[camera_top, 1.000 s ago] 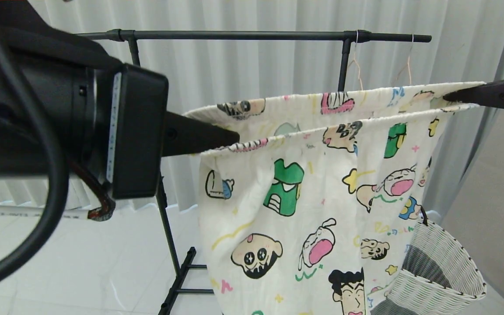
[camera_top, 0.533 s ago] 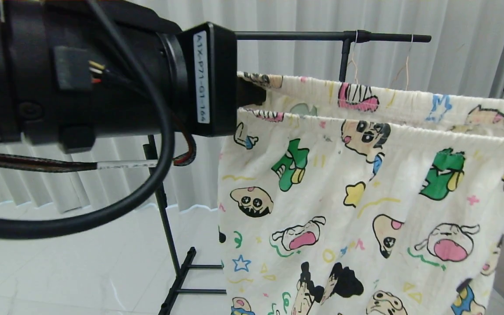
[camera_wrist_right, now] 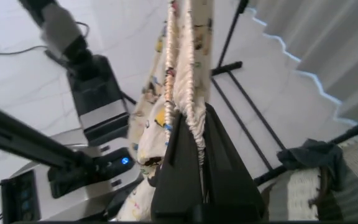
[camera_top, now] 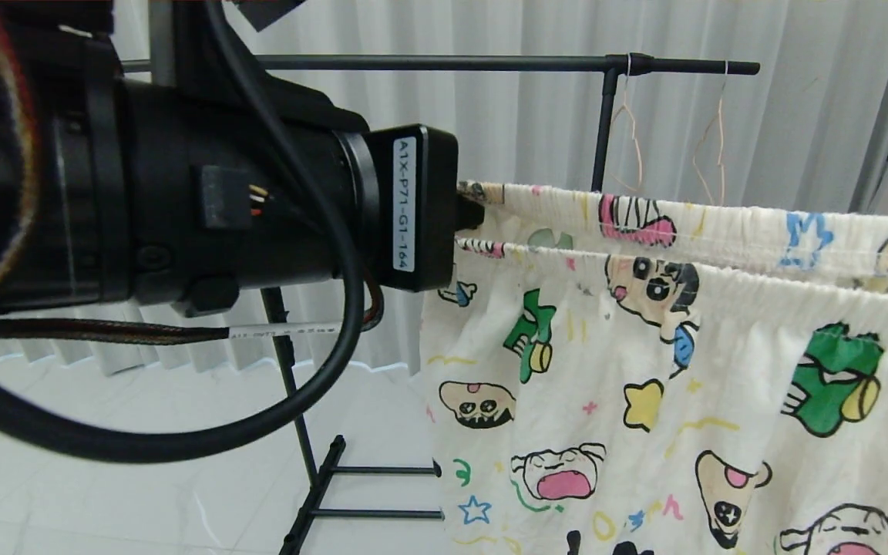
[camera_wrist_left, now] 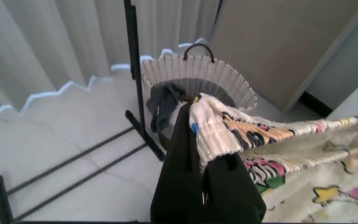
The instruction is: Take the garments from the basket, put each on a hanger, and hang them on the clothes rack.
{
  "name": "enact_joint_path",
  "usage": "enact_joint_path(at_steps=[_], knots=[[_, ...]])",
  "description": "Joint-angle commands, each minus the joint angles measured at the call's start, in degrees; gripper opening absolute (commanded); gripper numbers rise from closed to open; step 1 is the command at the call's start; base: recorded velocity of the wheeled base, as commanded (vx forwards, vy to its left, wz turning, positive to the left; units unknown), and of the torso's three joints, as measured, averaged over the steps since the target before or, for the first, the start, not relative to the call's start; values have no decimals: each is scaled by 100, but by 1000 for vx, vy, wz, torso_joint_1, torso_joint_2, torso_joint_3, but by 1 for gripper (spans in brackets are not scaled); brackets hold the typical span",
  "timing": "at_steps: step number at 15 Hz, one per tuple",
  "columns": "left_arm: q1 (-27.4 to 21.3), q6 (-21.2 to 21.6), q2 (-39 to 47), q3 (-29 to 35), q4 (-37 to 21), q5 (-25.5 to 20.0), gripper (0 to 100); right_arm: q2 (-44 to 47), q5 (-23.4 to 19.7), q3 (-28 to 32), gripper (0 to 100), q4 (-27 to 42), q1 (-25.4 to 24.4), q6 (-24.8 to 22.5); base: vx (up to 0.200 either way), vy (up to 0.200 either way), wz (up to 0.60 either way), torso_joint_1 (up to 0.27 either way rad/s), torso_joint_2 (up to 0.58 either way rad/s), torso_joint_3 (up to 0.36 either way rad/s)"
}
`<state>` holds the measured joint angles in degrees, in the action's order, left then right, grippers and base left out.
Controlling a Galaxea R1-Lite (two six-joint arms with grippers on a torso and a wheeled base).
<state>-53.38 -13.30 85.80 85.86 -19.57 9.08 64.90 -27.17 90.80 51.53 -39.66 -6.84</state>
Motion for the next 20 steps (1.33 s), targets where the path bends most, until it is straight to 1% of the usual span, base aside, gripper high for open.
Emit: enact_joint_path(at_steps=[1,2,3,4,5,6,7,9,11,13,14,16,17,18,20], knots=[[-58,-604,-213,168,-750,-29,0,189,344,-9,0,-82,345,-142,0,0,0,0,0,0],[-67,-1061,-283,397,-1427,-135,0,304,546,-18,0,-266,406,-213,0,0,0,0,0,0],[-93,-1272,-309,493,-1744,-240,0,374,617,-36,0,-389,424,-213,0,0,0,0,0,0],[-102,-1816,-511,757,-2491,-970,0,594,643,-106,0,-952,432,-204,0,0,0,0,0,0],[-102,-1992,-757,766,-2719,-1620,0,822,625,-150,0,-1479,424,-204,0,0,0,0,0,0],[-102,-2001,-933,722,-2781,-1866,0,989,590,-150,0,-1813,406,-204,0,0,0,0,0,0],[-111,-2001,-1030,687,-2833,-1910,0,1191,582,-132,0,-2094,380,-204,0,0,0,0,0,0],[-436,-1992,-1162,651,-2833,-1901,0,1481,582,-123,0,-2507,257,-195,0,0,0,0,0,0],[-647,-1940,-1188,651,-2833,-1866,0,1640,582,-106,0,-2692,169,-195,0,0,0,0,0,0],[-744,-1773,-1188,599,-2833,-1576,0,1648,625,-141,0,-2666,169,-195,0,0,0,0,0,0],[-700,-1131,-1188,274,-2833,-1093,0,1543,775,-141,0,-2464,248,-195,0,0,0,0,0,0],[-392,187,-1118,-16,-2790,-38,0,1323,1267,-123,0,-1954,670,-195,0,0,0,0,0,0],[-313,504,-1030,1,-2614,23,0,1183,1381,-132,0,-1752,889,-195,0,0,0,0,0,0],[-304,592,-916,10,-2227,23,0,1051,1381,-132,0,-1549,1109,-195,0,0,0,0,0,0],[-304,601,-538,10,-1295,59,0,769,1381,-132,0,-1163,1399,-195,0,0,0,0,0,0]])
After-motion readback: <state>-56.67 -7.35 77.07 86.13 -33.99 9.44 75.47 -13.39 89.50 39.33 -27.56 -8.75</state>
